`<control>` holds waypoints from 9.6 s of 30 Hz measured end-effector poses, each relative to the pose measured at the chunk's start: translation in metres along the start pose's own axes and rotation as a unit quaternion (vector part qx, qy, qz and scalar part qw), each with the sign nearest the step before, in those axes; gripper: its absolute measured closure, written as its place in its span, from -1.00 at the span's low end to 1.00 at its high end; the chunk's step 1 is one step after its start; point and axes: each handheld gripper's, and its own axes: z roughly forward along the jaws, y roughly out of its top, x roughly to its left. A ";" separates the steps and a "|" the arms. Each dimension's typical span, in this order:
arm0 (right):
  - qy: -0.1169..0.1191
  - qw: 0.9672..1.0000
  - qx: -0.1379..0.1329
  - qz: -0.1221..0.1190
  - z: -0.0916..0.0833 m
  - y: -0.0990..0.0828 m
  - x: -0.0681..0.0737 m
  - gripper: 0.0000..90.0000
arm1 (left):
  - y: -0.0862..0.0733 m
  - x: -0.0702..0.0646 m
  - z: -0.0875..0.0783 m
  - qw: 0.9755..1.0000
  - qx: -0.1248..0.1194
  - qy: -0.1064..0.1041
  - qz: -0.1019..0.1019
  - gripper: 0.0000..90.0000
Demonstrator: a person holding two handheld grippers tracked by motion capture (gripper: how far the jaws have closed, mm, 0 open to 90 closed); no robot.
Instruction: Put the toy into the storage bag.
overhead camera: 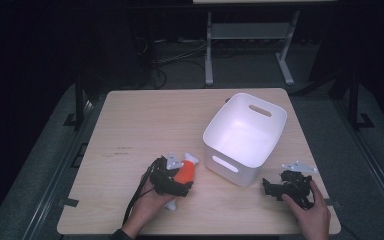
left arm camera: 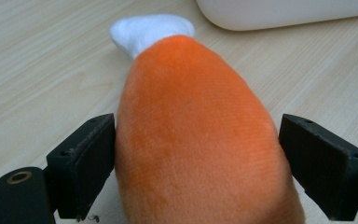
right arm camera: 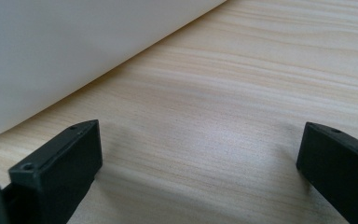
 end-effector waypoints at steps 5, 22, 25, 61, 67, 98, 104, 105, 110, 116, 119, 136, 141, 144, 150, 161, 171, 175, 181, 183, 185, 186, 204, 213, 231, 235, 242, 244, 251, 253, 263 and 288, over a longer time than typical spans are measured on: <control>0.000 1.000 0.000 0.000 0.000 0.000 0.000 -1.00 | -0.001 0.000 0.002 1.000 0.007 -0.001 0.004 -0.74; 0.000 1.000 0.000 0.000 0.000 0.000 0.000 -1.00 | -0.003 0.004 0.006 1.000 0.019 -0.015 0.011 -0.64; 0.000 1.000 0.000 0.000 0.000 0.000 0.000 -1.00 | -0.003 0.005 0.005 1.000 0.018 -0.019 0.016 -0.61; 0.000 1.000 0.000 0.000 0.000 0.000 0.000 -1.00 | -0.005 0.033 -0.021 0.994 -0.002 -0.097 0.058 -0.51; 0.000 1.000 0.000 0.000 0.000 0.000 0.000 -1.00 | -0.004 0.040 -0.029 0.992 -0.011 -0.111 0.063 -0.51; 0.000 1.000 0.000 0.000 0.000 0.000 0.000 -1.00 | 0.021 0.058 -0.064 0.985 -0.032 -0.155 0.075 -0.51; 0.000 1.000 0.000 0.000 0.000 0.000 0.000 -1.00 | 0.030 0.060 -0.070 0.982 -0.036 -0.169 0.078 -0.51; 0.000 1.000 0.000 0.000 0.000 0.000 0.000 -1.00 | 0.032 0.060 -0.071 0.982 -0.037 -0.170 0.078 -0.51; 0.000 1.000 0.000 0.000 0.000 0.000 0.000 -1.00 | 0.041 0.061 -0.077 0.980 -0.043 -0.176 0.080 -0.51; 0.000 1.000 0.000 0.000 0.000 0.000 0.000 -1.00 | 0.052 0.063 -0.083 0.979 -0.045 -0.181 0.086 -0.51; 0.000 1.000 0.000 0.000 0.000 0.000 0.000 -1.00 | 0.057 0.063 -0.085 0.978 -0.048 -0.184 0.085 -0.51; 0.001 1.000 0.000 0.002 0.000 0.000 0.000 -1.00 | 0.083 0.069 -0.091 0.976 -0.053 -0.195 0.086 -0.51; 0.001 1.000 0.001 0.002 0.000 0.000 0.000 -1.00 | 0.094 0.070 -0.090 0.975 -0.057 -0.198 0.088 -0.51; 0.001 1.000 0.001 0.001 0.000 0.000 0.000 -1.00 | 0.098 0.070 -0.090 0.974 -0.059 -0.198 0.089 -0.51; 0.001 1.000 0.001 0.002 0.000 0.000 0.000 -1.00 | 0.110 0.068 -0.088 0.974 -0.059 -0.200 0.093 -0.51; 0.001 1.000 0.001 0.002 0.000 0.000 0.000 -1.00 | 0.129 0.063 -0.085 0.972 -0.060 -0.204 0.098 -0.51; 0.001 1.000 0.001 0.002 0.000 0.000 0.000 -1.00 | 0.147 0.058 -0.078 0.971 -0.061 -0.207 0.099 -0.51; 0.001 1.000 0.001 0.002 0.000 0.000 0.000 -1.00 | 0.153 0.058 -0.076 0.971 -0.065 -0.207 0.097 -0.51; 0.001 1.000 0.001 0.002 0.000 0.000 0.000 -1.00 | 0.163 0.055 -0.072 0.972 -0.068 -0.204 0.096 -0.51; 0.001 1.000 0.001 0.002 0.000 0.000 0.000 -1.00 | 0.169 0.054 -0.070 0.972 -0.070 -0.205 0.095 -0.51; 0.001 1.000 0.001 0.002 0.000 0.000 0.000 -1.00 | 0.171 0.054 -0.070 0.972 -0.071 -0.203 0.095 -0.51; 0.001 1.000 0.001 0.002 0.000 0.000 0.000 -1.00 | 0.173 0.054 -0.069 0.972 -0.071 -0.202 0.096 -0.51; 0.000 1.000 0.001 0.001 0.000 0.000 0.000 -1.00 | 0.205 0.041 -0.049 0.974 -0.079 -0.193 0.089 -0.51; 0.000 1.000 0.001 0.002 0.000 0.000 0.000 -1.00 | 0.217 0.029 -0.035 0.976 -0.080 -0.183 0.082 -0.51; 0.000 1.000 0.001 0.002 0.000 0.000 0.000 -1.00 | 0.235 0.009 0.000 0.984 -0.084 -0.147 0.060 -0.51; 0.001 1.000 0.001 0.002 0.000 0.000 0.000 -1.00 | 0.235 0.007 0.009 0.985 -0.071 -0.147 0.065 -0.51; 0.001 1.000 0.001 0.002 0.000 0.000 0.000 -1.00 | 0.233 0.005 0.021 0.986 -0.059 -0.143 0.065 -0.51; 0.001 1.000 0.001 0.002 0.000 0.000 0.000 -1.00 | 0.232 0.006 0.025 0.986 -0.057 -0.143 0.062 -0.51; 0.001 1.000 0.001 0.002 0.000 0.000 0.000 -1.00 | 0.226 0.008 0.035 0.987 -0.045 -0.143 0.064 -0.52; 0.000 1.000 0.001 0.002 0.000 0.000 0.000 -1.00 | 0.224 0.009 0.037 0.987 -0.041 -0.144 0.064 -0.53; 0.000 1.000 0.001 0.002 0.000 0.000 0.000 -1.00 | 0.221 0.009 0.043 0.988 -0.032 -0.139 0.066 -0.58; 0.001 1.000 0.001 0.002 0.000 0.000 0.000 -1.00 | 0.221 0.013 0.024 0.986 -0.051 -0.137 0.077 -0.70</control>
